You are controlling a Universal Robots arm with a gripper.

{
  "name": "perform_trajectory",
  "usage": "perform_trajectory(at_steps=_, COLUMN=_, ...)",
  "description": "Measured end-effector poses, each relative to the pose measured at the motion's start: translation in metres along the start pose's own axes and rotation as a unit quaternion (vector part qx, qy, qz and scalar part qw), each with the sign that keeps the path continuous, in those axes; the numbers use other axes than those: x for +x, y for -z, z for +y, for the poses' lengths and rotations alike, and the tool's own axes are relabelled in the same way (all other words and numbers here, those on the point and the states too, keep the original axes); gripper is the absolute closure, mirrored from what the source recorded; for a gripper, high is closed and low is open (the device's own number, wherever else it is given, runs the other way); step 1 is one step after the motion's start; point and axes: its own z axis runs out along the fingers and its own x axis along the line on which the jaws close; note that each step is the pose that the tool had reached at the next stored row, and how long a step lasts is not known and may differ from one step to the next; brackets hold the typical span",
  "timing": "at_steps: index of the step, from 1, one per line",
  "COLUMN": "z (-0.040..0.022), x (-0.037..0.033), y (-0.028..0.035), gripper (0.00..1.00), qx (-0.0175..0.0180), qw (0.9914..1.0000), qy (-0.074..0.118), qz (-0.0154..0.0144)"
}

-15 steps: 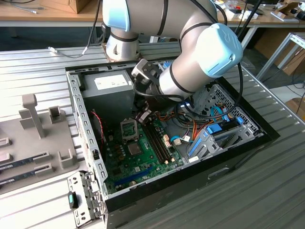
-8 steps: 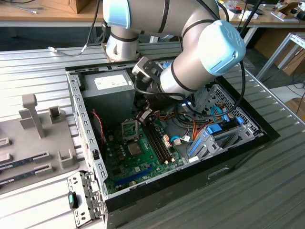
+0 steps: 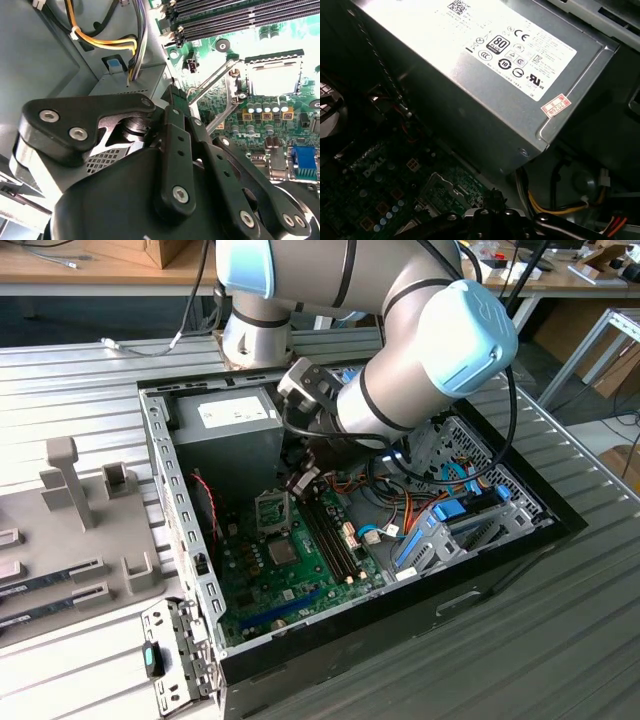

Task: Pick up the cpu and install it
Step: 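Close the cpu cover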

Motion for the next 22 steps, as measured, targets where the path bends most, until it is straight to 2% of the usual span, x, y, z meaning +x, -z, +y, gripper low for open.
perform_trajectory(at_steps=22, z=-0.0001, x=0.001, y=0.0036, gripper=0.89, qx=-0.0001, qw=1.0, qy=0.0, qz=0.0)
